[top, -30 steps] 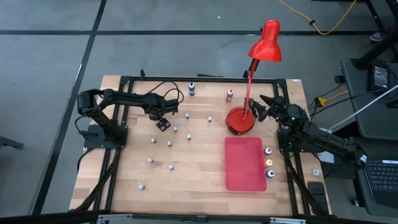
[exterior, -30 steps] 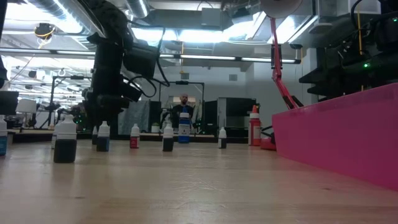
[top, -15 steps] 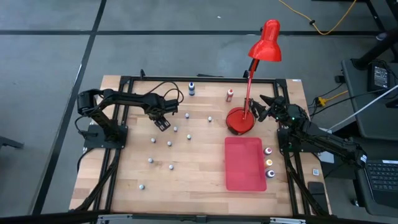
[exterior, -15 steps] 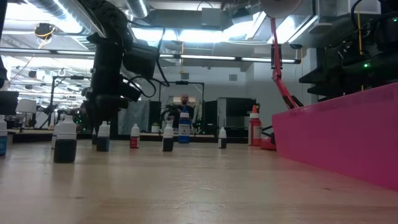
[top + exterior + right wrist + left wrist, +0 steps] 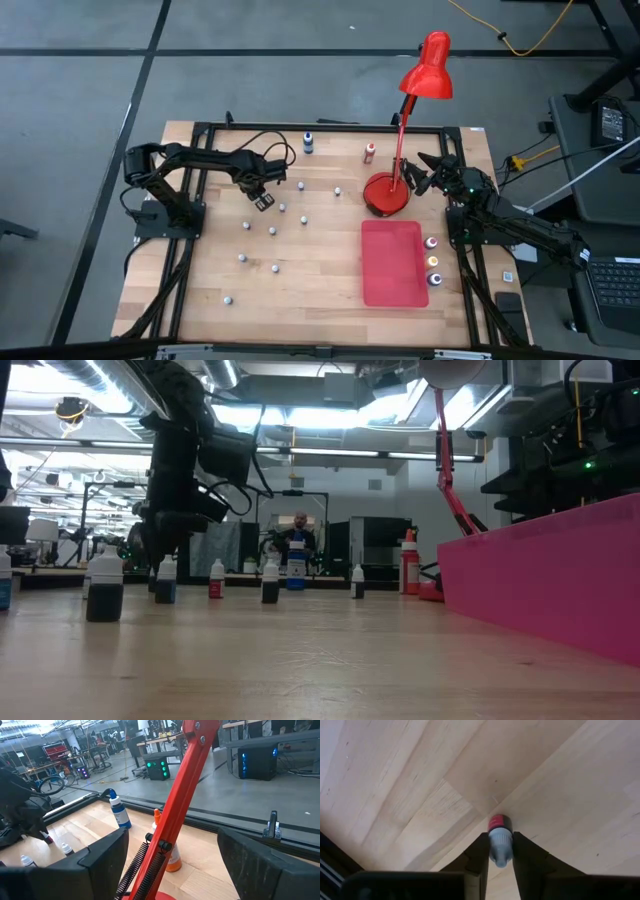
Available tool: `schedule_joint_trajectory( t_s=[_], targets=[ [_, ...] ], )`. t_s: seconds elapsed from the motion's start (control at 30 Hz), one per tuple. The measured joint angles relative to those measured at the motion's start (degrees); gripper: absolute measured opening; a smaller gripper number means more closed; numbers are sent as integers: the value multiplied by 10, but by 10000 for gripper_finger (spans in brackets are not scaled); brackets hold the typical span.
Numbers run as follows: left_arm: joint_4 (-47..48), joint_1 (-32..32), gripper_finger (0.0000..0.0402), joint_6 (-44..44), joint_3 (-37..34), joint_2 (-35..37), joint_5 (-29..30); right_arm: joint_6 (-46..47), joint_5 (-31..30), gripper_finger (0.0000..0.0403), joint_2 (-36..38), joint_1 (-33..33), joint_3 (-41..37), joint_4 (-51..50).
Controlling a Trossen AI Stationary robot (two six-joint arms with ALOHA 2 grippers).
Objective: Pick & Place food coloring
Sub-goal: Put the small pink food coloring bottle into the red bin
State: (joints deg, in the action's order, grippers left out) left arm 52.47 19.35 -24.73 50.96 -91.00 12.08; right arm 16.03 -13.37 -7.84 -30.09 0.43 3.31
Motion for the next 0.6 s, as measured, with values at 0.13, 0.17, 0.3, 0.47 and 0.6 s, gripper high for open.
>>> schedule_joint_trajectory(
  t_s=[0.13,0.17,0.3,0.47,0.6],
  targets=[
    [0,-8,54,10,0,14,-7,0,0,306,0,0,0,0],
    [0,-10,56,13,0,21,-11,0,0,306,0,0,0,0],
    [0,-14,58,23,0,55,-20,0,0,306,0,0,0,0],
    [5,-35,57,49,2,114,-48,0,0,306,0,0,0,0],
    [24,-65,57,60,22,149,-69,0,0,306,0,0,0,0]
  ],
)
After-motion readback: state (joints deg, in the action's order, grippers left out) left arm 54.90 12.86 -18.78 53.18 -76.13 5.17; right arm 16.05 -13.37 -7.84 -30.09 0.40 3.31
